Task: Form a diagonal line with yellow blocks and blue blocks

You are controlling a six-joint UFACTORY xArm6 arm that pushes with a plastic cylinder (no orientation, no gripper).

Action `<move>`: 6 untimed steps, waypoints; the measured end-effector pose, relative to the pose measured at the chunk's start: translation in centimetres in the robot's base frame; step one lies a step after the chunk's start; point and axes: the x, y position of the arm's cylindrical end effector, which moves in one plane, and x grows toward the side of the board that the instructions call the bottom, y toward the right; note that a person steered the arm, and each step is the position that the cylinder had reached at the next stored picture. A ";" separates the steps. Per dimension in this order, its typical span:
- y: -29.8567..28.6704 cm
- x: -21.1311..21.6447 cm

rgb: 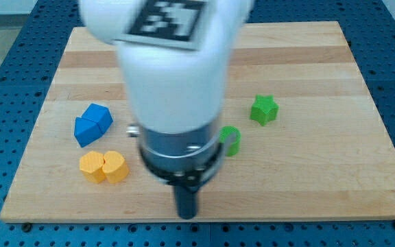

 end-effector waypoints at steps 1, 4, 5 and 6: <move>-3.9 0.0; -6.4 -1.2; -7.5 -2.5; -8.9 -3.8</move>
